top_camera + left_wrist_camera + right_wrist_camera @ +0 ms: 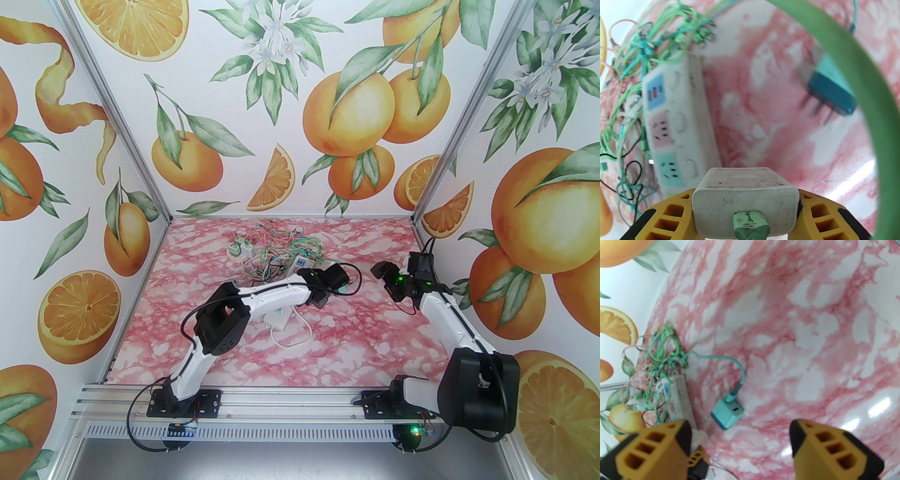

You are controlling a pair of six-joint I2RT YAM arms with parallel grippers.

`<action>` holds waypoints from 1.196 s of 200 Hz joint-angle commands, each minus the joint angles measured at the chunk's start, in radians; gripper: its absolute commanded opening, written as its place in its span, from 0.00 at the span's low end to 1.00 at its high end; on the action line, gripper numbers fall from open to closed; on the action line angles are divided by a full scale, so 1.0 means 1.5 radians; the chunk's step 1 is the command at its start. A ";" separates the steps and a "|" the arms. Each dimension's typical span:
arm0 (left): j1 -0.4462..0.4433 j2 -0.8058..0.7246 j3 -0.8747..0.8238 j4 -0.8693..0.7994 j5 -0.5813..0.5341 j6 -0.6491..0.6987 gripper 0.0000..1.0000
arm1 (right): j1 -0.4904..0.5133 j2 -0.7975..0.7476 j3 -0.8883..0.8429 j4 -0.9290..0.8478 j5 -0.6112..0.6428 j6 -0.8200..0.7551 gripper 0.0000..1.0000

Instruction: Pull the plug off the socket

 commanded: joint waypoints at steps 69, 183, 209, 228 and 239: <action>-0.040 0.040 0.063 -0.034 0.022 -0.015 0.52 | -0.004 -0.002 -0.014 0.014 -0.001 0.010 1.00; -0.033 -0.066 0.030 -0.023 0.136 -0.057 0.90 | 0.047 0.019 0.003 0.020 0.008 0.009 1.00; -0.009 -0.116 0.006 -0.011 0.141 -0.074 0.92 | 0.076 0.032 0.016 0.022 0.014 0.009 1.00; 0.019 -0.156 -0.018 0.003 0.142 -0.091 0.96 | 0.101 0.042 0.026 0.023 0.021 0.007 1.00; 0.035 -0.177 -0.035 0.013 0.134 -0.096 0.98 | 0.112 0.044 0.032 0.022 0.028 0.007 1.00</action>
